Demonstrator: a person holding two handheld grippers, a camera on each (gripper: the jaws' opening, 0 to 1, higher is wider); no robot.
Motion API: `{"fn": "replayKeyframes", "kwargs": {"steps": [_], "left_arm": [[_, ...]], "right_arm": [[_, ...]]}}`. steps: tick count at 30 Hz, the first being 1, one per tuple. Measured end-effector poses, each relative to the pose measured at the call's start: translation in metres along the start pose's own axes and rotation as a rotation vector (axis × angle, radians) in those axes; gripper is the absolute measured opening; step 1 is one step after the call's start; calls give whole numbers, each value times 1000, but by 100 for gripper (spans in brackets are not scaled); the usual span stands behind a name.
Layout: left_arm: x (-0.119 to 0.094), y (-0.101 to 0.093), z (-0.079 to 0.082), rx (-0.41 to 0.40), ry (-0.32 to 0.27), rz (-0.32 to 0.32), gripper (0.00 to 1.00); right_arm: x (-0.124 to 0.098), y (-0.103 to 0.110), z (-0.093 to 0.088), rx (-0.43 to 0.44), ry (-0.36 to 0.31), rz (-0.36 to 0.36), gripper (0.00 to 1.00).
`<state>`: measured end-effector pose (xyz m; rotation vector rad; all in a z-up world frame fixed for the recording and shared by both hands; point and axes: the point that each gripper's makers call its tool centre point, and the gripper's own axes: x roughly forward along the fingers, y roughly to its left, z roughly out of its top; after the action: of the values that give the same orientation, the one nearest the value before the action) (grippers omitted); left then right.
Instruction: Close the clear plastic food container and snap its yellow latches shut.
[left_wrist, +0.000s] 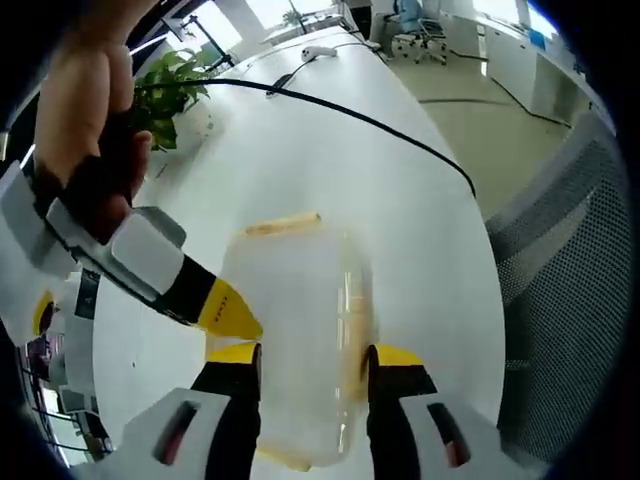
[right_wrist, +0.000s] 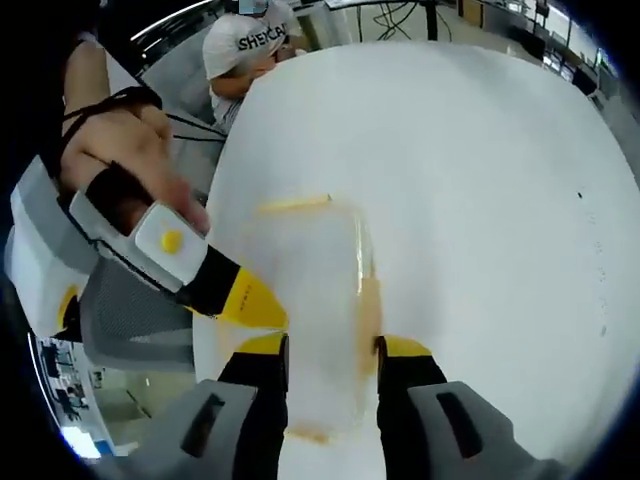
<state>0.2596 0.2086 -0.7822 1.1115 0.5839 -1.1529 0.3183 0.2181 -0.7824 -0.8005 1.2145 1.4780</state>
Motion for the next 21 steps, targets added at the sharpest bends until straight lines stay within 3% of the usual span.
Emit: {"fn": "replayKeyframes", "kwargs": {"steps": [3,4,7,8,9,21], "left_arm": [[1,0,-1,7,6,12,34],[2,4,-4,71,28,46,34],[3,1,-4,59,27,63,34],[3,2,-4,46,23,61,34],[4,4,-3,47,21,62,34],[5,-1,-3,69,40,73,35]], "right_arm": [[1,0,0,-15,49,20,26],[2,3,0,-12,74,19,26],[3,2,1,-27,107,10,25],[3,6,-6,7,129,36,24],[5,2,-2,-37,107,26,23],[5,4,0,-1,136,23,25]]}}
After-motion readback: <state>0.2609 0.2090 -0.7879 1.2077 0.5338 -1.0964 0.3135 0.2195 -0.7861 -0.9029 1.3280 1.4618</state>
